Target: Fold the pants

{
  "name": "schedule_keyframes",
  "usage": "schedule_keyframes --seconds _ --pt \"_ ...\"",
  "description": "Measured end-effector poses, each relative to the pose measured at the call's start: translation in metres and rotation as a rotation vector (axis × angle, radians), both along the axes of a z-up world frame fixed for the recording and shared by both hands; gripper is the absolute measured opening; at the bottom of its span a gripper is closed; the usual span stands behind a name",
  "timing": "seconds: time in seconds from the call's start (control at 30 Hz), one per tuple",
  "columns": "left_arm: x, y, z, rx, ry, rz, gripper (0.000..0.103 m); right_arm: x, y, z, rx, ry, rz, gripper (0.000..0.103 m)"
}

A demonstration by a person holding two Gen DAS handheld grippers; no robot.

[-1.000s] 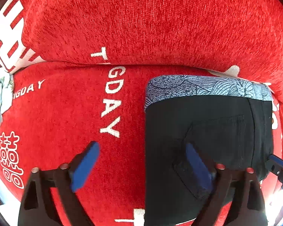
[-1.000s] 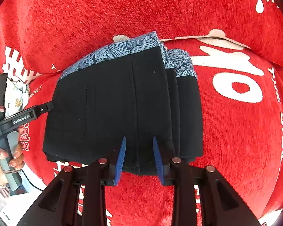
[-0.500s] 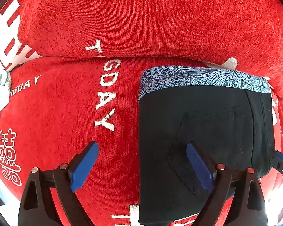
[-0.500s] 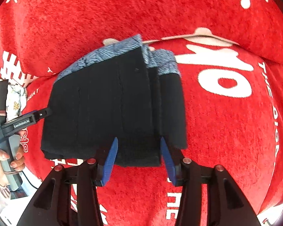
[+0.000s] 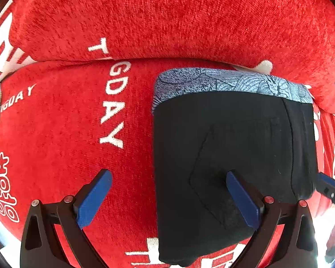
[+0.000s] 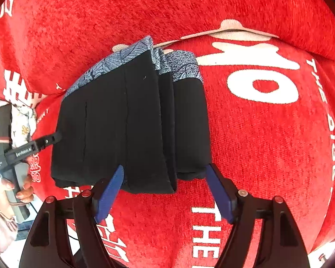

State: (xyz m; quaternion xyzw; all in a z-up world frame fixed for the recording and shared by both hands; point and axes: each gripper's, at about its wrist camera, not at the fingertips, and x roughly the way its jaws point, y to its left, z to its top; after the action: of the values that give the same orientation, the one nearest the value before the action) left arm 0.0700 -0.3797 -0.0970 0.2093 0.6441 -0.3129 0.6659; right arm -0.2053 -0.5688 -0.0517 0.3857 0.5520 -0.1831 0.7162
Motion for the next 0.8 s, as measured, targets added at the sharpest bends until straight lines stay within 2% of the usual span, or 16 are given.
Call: schedule_keyframes --seconds 0.13,0.2,0.27,0.37,0.47,0.67,0.8 --pt "0.004 0.001 -0.004 -0.006 0.031 -0.002 0.103 -0.003 -0.014 -0.005 0.041 -0.03 -0.035 0.086" --pt "0.007 0.002 -0.007 -0.019 0.054 0.007 0.103 -0.005 -0.02 -0.007 0.041 -0.032 -0.054 0.096" --pt "0.013 0.003 -0.012 -0.047 0.096 0.016 0.103 -0.007 -0.029 -0.01 0.059 -0.043 -0.07 0.1" --pt "0.019 0.005 -0.02 -0.098 0.196 0.015 0.103 -0.007 -0.039 -0.016 0.123 -0.069 -0.07 0.1" --pt "0.023 0.005 -0.029 -0.121 0.25 0.0 0.103 -0.002 -0.048 -0.025 0.177 -0.082 -0.057 0.1" --pt "0.026 0.0 -0.044 -0.143 0.301 -0.023 0.103 0.003 -0.062 -0.04 0.246 -0.117 -0.073 0.1" --pt "0.027 -0.006 -0.048 -0.158 0.324 -0.033 0.103 0.011 -0.064 -0.05 0.293 -0.137 -0.025 0.1"
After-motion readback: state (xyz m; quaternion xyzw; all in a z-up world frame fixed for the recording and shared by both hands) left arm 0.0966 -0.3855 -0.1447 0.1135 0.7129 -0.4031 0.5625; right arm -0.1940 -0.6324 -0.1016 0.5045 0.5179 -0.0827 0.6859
